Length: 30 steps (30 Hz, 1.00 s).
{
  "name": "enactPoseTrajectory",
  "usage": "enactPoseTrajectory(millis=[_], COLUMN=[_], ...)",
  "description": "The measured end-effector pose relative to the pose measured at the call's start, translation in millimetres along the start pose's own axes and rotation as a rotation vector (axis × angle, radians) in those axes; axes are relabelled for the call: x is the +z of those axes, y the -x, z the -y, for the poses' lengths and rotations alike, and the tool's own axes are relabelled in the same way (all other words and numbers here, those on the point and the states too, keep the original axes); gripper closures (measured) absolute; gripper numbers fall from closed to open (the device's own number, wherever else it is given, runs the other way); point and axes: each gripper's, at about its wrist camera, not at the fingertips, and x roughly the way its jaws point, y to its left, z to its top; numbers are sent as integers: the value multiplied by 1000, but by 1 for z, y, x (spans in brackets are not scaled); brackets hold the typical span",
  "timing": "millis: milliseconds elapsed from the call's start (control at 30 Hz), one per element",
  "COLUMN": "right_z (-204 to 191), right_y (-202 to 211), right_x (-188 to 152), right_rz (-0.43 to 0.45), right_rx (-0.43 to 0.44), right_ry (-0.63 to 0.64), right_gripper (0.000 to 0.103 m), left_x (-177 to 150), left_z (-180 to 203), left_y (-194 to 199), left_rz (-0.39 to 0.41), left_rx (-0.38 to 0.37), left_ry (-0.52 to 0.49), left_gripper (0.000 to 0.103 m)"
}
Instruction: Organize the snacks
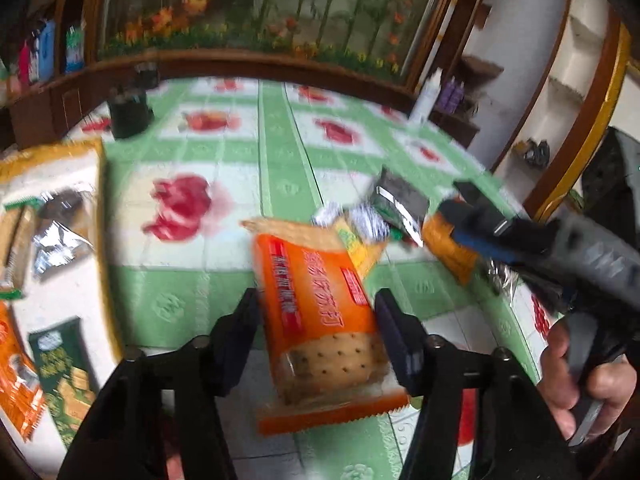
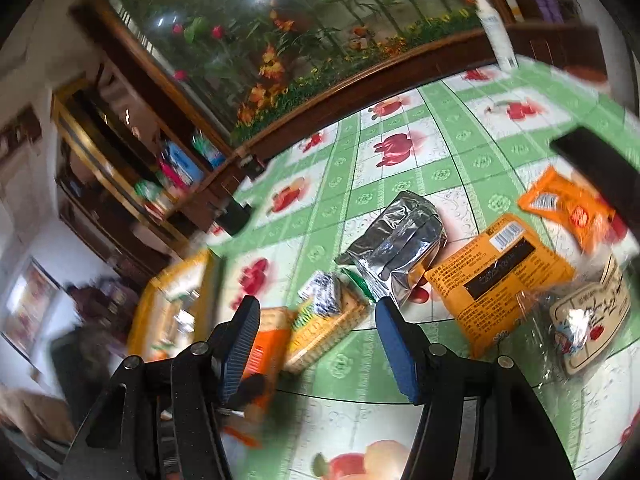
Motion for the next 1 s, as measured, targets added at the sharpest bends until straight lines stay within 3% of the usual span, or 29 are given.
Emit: enactPoseTrajectory(millis=[67,133,167,267,300,333,433,567,633,767,867,900,1000], right_z=[-11,-19,-19,-21,-22,-23,-24,-29,-29,-34,-34,-33,-30], right_y=[-8,-18,-22,-34,-36,-38,-51,-66,-71,-63,-49,-46,-39], right_x=[-4,-7,-8,-7,-7,-6,-2,2,2,1,4,4,4], right_rz=[-19,-30,-37,-55,-57,-60,-81,-94,-106,-69,-25,-18,-7], right_rx=[-41,-100,-114,-138,-146,-155,-169,-209,-218,-239,-232,-225,-206], right_ry=[72,133,146,162,169,175,184,217,239,270,263,257,235], right_gripper=[53,63,68,68,68,68,68,68,82,83,83,83,83], left_x=[0,1,1,2,3,3,3,2,0,-1,-1,-2,-2], left_z=[-5,-8,-9,-10,-8,-7,-8,-2,1,8,13,17,23], left_y=[2,-1,-4,-7,-7,-9,-8,-6,-9,-18,-29,-34,-41], left_rz=[17,9,-2,-8,-6,-8,-18,-8,-20,-50,-91,-106,-108], left_rx=[4,5,-1,8,23,41,27,52,51,71,99,113,129], left_ry=[3,5,6,3,-13,-21,-11,-50,-63,-93,-116,-135,-154], left_gripper=[51,67,67,68,64,54,35,27,26,26,30,45,50])
